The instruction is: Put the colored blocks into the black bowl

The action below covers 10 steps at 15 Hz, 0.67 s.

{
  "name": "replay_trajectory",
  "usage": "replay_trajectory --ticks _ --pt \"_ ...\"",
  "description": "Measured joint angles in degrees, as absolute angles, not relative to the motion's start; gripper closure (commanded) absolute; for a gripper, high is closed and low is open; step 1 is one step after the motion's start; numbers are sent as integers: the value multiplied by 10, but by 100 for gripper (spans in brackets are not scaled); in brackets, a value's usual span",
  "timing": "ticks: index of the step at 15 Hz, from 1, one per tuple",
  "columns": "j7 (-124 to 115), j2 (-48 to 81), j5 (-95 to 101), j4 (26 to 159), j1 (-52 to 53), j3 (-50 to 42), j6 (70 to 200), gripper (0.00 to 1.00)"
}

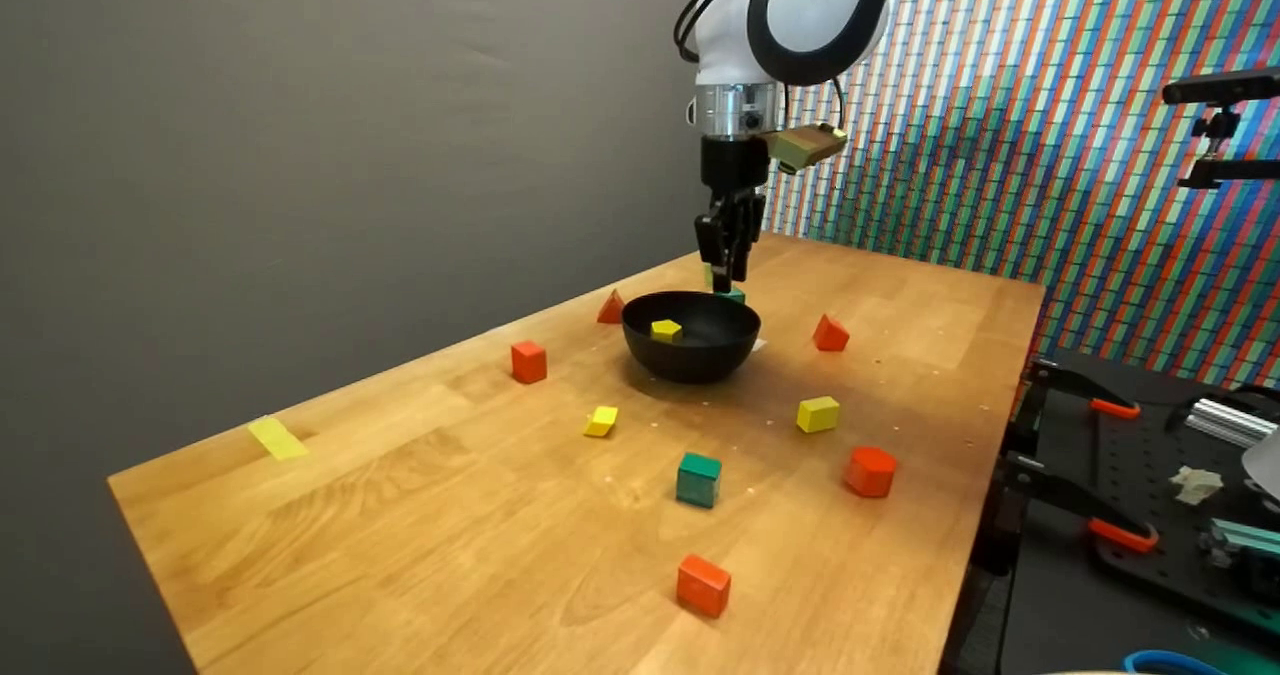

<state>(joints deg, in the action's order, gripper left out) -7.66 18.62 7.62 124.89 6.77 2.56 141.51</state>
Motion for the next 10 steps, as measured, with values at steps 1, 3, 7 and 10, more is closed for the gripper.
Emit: replay_trajectory --ticks 1,3,7,10 --pt "-74 190 72 1249 68 31 1415 32" --pt "-65 197 62 1249 68 42 1415 21" --pt "-58 192 62 1244 78 57 1423 0" --pt "-52 177 84 1236 100 63 1428 0"
